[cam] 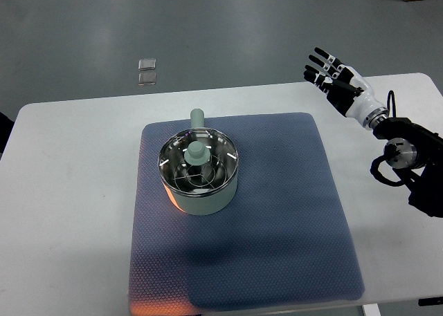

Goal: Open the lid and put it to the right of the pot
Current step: 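Raise the right hand and move it toward the pot, then reach the right hand over the pot toward the green lid knob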

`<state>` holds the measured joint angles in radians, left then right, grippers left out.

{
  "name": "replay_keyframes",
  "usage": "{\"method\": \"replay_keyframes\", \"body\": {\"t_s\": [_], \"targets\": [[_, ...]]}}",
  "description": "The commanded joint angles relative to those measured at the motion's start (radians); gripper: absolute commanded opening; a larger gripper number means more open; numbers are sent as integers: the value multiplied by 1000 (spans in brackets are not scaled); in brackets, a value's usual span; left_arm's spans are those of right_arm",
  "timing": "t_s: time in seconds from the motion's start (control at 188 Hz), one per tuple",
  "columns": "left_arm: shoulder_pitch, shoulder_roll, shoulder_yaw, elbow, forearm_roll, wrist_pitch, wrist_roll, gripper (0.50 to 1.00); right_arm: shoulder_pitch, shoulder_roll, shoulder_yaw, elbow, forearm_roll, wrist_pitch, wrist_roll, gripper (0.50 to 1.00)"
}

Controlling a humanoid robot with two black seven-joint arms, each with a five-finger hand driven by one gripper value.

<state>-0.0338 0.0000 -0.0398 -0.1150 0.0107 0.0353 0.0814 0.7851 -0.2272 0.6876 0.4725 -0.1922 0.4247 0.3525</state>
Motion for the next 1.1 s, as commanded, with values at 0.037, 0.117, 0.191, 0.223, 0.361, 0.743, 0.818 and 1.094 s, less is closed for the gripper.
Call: {"method": "replay_keyframes", "body": {"t_s": [0.037,0.117,0.191,0.223,0.361,0.743,0.818,1.094], "targets": [[0,0,0,0,0,0,0,1000,-1,2,0,0,-21,-3,0,926],[0,0,-2,0,0,0,0,1000,-1,2,1,0,-30,-3,0,926],[0,0,-2,0,0,0,0,1000,0,0,1,1,-33,-4,-1,924],[0,0,-2,1,0,0,0,1000,0,0,1,1,-33,-4,-1,924],[0,0,-2,1,0,0,0,1000,22,0,-2,1,-62,2,-1,924],[2,0,0,1,0,0,0,1000,86,-9,-3,20,-323,62,0,924],[0,0,1,1,0,0,0,1000,112,-29,-2,35,-411,91,0,924],[0,0,1,1,0,0,0,1000,192,-115,-5,219,-725,149,2,924]]}}
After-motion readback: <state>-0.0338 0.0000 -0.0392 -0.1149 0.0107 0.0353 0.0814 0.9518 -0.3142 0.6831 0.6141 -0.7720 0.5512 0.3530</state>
